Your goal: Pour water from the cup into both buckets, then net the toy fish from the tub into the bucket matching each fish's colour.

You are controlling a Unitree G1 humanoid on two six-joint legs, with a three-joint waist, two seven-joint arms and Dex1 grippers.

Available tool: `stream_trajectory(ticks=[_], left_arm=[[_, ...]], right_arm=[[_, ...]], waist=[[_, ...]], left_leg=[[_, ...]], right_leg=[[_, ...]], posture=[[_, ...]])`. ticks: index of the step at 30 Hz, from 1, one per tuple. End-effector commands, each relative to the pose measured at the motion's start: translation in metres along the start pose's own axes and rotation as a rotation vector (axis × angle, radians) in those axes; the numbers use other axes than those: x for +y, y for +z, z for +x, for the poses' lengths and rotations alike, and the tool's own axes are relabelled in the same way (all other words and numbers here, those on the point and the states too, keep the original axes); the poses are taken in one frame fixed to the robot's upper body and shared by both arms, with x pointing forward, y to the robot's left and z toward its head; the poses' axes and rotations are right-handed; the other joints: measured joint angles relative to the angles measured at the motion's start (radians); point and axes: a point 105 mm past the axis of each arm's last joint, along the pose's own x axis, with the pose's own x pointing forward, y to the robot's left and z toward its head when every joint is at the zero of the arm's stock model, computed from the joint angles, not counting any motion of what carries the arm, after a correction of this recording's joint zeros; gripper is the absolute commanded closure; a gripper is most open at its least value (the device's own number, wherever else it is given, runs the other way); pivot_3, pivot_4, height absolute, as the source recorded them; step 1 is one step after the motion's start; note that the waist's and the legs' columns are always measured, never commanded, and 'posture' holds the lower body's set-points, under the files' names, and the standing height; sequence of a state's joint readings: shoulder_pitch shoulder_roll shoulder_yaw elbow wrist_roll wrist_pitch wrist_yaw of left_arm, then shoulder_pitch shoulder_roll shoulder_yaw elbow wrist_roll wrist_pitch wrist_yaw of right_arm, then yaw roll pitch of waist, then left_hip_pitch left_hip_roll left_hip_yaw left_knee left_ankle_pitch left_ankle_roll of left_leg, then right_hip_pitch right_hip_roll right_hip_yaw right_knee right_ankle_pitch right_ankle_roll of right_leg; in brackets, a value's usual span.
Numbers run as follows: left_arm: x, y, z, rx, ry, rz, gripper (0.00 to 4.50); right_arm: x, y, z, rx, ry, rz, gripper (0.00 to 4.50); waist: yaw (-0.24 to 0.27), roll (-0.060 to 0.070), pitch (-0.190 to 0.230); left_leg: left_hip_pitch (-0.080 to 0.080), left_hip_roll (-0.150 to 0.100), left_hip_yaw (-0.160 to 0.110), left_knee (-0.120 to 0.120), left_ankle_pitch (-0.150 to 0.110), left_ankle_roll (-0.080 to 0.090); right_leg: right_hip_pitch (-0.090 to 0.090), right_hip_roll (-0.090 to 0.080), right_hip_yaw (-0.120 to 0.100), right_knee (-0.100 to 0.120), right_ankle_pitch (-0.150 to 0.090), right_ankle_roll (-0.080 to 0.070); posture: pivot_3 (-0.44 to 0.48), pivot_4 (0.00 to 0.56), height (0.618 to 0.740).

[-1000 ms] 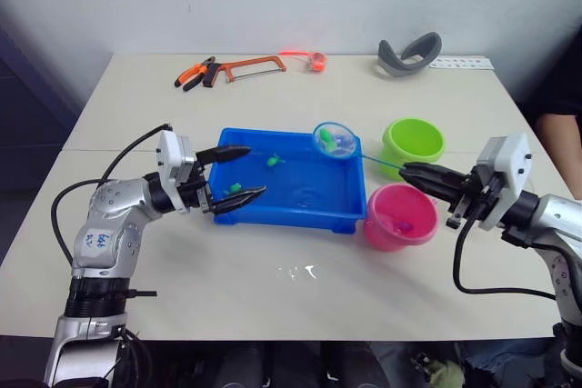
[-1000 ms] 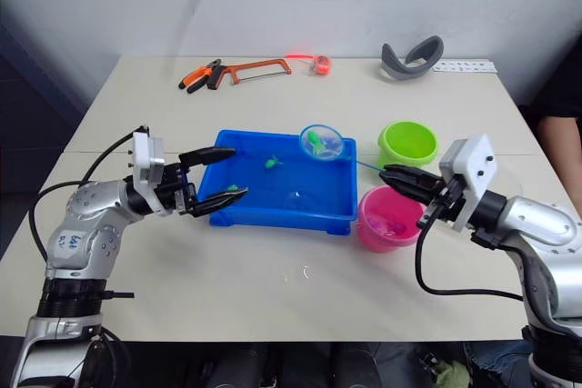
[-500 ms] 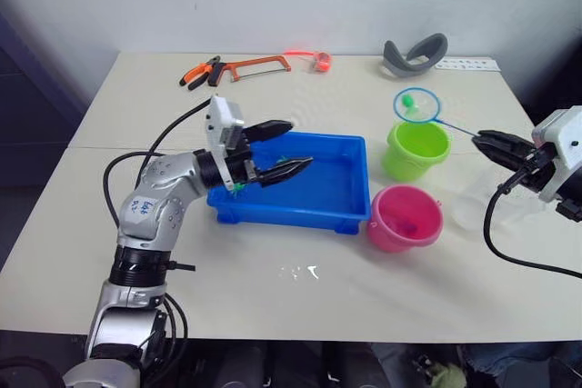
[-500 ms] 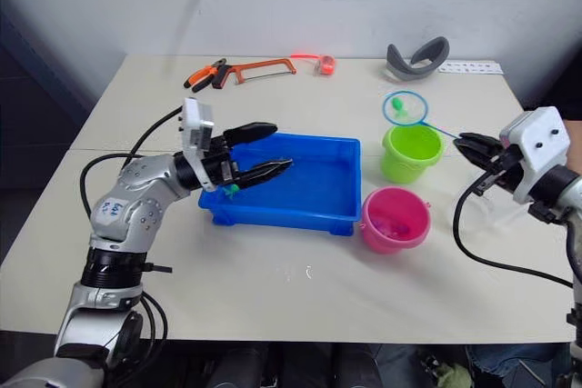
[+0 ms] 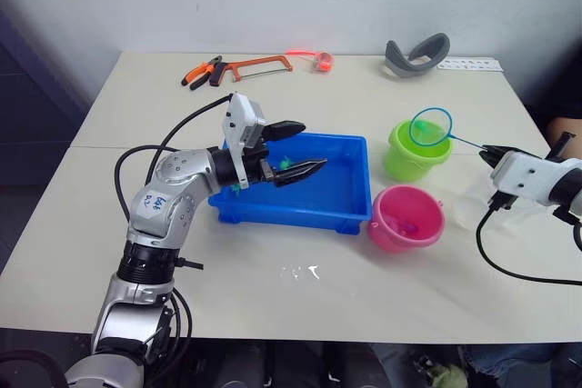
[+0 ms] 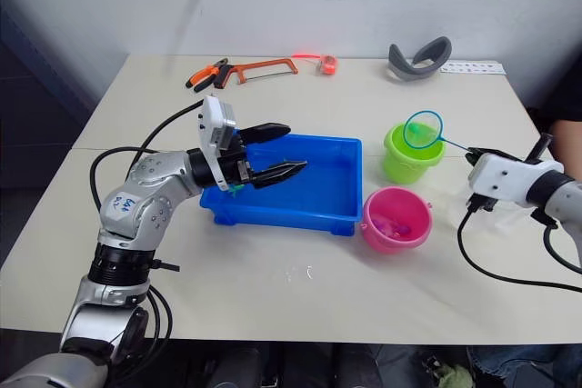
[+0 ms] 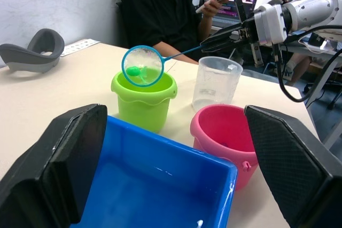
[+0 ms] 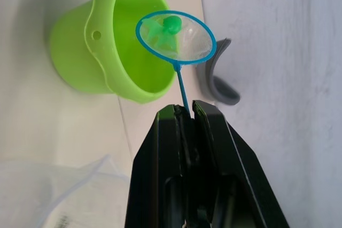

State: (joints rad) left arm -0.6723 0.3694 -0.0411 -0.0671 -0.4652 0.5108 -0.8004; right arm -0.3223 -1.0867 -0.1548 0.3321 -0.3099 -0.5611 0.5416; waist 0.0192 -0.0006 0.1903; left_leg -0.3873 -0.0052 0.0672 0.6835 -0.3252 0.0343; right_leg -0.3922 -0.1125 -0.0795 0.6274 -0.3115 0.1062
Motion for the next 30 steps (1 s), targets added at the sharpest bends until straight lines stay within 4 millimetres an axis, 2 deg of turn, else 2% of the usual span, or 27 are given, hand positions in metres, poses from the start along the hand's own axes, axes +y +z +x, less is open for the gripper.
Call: stream_trajectory(ticks=[1,6,12,19,23,26,30], left_arm=[[-0.005,0.012,0.000,-0.038,-0.013,0.049,0.03],[-0.003,0.007,-0.003,-0.036,0.007,0.042,0.03],[-0.002,0.003,-0.004,-0.030,0.006,0.042,0.03],[0.000,0.001,0.001,-0.034,-0.006,0.026,0.03],[0.001,0.002,0.013,-0.046,-0.034,0.036,0.03],[0.004,0.000,0.015,-0.046,-0.039,0.042,0.03],[0.008,-0.007,0.005,-0.028,-0.025,0.051,0.03]], right_arm=[[-0.011,0.002,-0.004,-0.005,-0.010,-0.238,4.50],[-0.016,0.006,-0.005,-0.012,-0.055,-0.373,4.50],[-0.021,-0.014,-0.009,0.086,-0.055,-0.495,4.50],[-0.019,-0.015,-0.008,0.066,-0.030,-0.575,4.50],[-0.017,-0.012,-0.008,0.047,-0.031,-0.591,4.50],[-0.015,-0.010,-0.009,0.037,-0.020,-0.607,4.50],[-0.031,0.001,-0.013,-0.011,-0.149,-0.407,4.50]], waist=[[0.000,0.000,0.000],[-0.001,0.000,0.000],[0.000,0.000,0.000],[-0.008,0.000,0.000],[-0.006,0.000,0.000],[-0.007,0.000,0.000],[-0.010,0.000,0.000]], left_leg=[[0.000,0.000,0.000,0.000,0.000,0.000],[0.000,0.001,0.000,0.000,0.000,-0.001],[0.000,0.000,0.000,0.000,0.001,-0.001],[0.000,0.001,0.000,0.000,0.001,-0.001],[0.000,0.000,0.000,0.000,0.001,-0.001],[0.000,0.000,0.000,0.000,0.001,-0.001],[0.000,0.001,0.000,-0.001,0.001,-0.001]], right_leg=[[0.000,0.000,0.000,0.000,0.000,0.000],[0.000,0.000,0.001,0.000,0.000,0.000],[0.000,0.000,0.001,0.000,0.000,0.000],[0.000,0.001,0.001,0.000,0.000,0.000],[0.000,0.001,0.001,0.000,0.000,0.000],[0.000,0.002,0.000,0.000,0.000,0.000],[0.000,0.002,0.000,0.000,0.000,0.000]], posture=[[0.000,0.150,0.740],[0.000,0.150,0.740],[0.000,0.150,0.740],[0.000,0.150,0.740],[0.000,0.150,0.740],[0.000,0.150,0.740],[0.000,0.150,0.740]])
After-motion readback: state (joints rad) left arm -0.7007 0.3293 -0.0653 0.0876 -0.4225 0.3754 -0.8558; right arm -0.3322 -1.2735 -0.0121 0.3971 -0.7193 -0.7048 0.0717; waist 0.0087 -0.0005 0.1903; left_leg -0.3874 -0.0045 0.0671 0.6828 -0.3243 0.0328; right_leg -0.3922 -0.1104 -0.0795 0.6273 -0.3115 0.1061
